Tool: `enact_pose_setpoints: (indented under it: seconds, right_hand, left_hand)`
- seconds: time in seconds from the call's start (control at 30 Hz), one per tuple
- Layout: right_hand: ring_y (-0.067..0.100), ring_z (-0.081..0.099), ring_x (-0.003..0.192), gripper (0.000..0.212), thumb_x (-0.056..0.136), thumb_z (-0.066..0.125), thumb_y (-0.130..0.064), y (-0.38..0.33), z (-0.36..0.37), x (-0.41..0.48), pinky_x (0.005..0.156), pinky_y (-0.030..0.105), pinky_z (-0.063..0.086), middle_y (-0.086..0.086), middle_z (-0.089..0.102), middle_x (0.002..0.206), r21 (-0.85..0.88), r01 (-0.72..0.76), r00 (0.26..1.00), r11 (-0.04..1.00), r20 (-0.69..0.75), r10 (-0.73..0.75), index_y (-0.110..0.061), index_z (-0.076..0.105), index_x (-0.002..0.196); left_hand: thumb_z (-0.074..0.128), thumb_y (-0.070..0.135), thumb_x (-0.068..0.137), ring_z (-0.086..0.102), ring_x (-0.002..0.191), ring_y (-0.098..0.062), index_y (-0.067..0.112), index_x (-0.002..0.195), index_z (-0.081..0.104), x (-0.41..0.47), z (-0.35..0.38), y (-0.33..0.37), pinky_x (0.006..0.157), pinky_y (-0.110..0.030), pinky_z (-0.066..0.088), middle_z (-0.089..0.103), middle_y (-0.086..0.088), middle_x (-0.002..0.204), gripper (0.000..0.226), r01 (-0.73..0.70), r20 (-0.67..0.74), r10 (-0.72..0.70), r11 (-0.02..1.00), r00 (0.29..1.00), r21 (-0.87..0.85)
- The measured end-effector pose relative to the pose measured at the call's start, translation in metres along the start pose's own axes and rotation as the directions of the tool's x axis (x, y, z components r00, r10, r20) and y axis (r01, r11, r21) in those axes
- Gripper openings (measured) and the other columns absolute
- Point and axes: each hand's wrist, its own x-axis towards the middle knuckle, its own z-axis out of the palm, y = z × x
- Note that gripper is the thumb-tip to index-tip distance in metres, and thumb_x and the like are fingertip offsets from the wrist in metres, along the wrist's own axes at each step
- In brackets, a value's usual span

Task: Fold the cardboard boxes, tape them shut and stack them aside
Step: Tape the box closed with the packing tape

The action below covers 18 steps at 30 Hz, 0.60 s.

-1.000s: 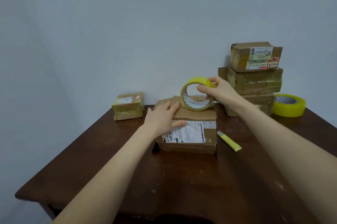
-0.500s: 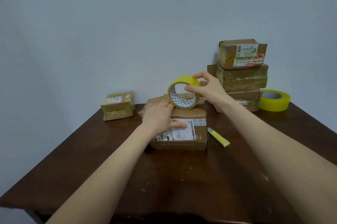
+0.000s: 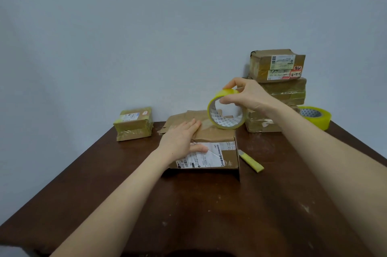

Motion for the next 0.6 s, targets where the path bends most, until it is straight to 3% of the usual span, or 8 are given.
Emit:
enact_pose_setpoints:
  seconds: [0.13, 0.23, 0.33, 0.5, 0.6]
  right_hand:
    - [0.007, 0.051, 0.073, 0.032, 0.073, 0.079, -0.032, 0.012, -0.021, -0.005, 0.063, 0.023, 0.037, -0.007, 0.064, 0.079, -0.166, -0.064, 0.995, 0.984, 0.061, 0.076, -0.02, 0.068, 0.101]
    - [-0.002, 0.05, 0.078, 0.036, 0.078, 0.076, -0.034, 0.035, -0.012, -0.016, 0.065, 0.016, 0.036, -0.013, 0.061, 0.091, 0.012, -0.077, 0.997, 0.997, -0.011, 0.077, -0.025, 0.067, 0.113]
    - [-0.003, 0.052, 0.076, 0.037, 0.082, 0.073, -0.034, 0.043, -0.006, -0.024, 0.067, 0.014, 0.039, -0.014, 0.062, 0.094, 0.135, -0.062, 0.994, 0.989, -0.076, 0.073, -0.026, 0.066, 0.117]
    - [0.01, 0.061, 0.099, 0.041, 0.077, 0.078, -0.029, 0.053, 0.034, -0.027, 0.085, 0.021, 0.046, -0.003, 0.067, 0.108, 0.08, -0.063, 0.998, 0.995, 0.009, 0.062, -0.019, 0.067, 0.115]
    - [0.007, 0.062, 0.096, 0.035, 0.077, 0.078, -0.033, 0.063, 0.052, -0.029, 0.077, 0.016, 0.047, -0.005, 0.067, 0.104, 0.143, -0.067, 0.998, 0.987, 0.02, 0.065, -0.025, 0.067, 0.11]
  left_hand:
    - [0.053, 0.062, 0.083, 0.011, 0.147, -0.013, 0.023, 0.153, 0.01, -0.008, 0.009, -0.009, 0.115, -0.034, 0.019, 0.007, 0.003, 0.16, 0.091, 0.029, 0.044, -0.025, 0.995, 0.999, -0.097]
    - [0.053, 0.065, 0.081, 0.015, 0.146, -0.013, 0.025, 0.153, 0.01, -0.01, 0.01, -0.011, 0.114, -0.033, 0.023, 0.01, 0.003, 0.16, 0.093, 0.031, 0.043, -0.027, 0.995, 0.999, -0.098]
    - [0.053, 0.072, 0.075, 0.021, 0.144, -0.02, 0.029, 0.152, 0.01, -0.004, 0.005, -0.001, 0.114, -0.041, 0.027, 0.018, -0.003, 0.158, 0.098, 0.047, 0.031, -0.045, 0.996, 0.999, -0.076]
    - [0.053, 0.078, 0.069, 0.019, 0.145, -0.016, 0.027, 0.152, 0.009, 0.009, 0.015, 0.029, 0.115, -0.052, 0.019, 0.016, 0.003, 0.159, 0.107, -0.032, 0.045, 0.039, 0.988, 0.998, -0.153]
    - [0.052, 0.078, 0.071, 0.011, 0.147, -0.016, 0.021, 0.153, 0.003, 0.0, 0.029, 0.021, 0.118, -0.048, 0.013, 0.011, 0.0, 0.16, 0.112, -0.022, 0.083, 0.027, 0.998, 0.996, -0.059]
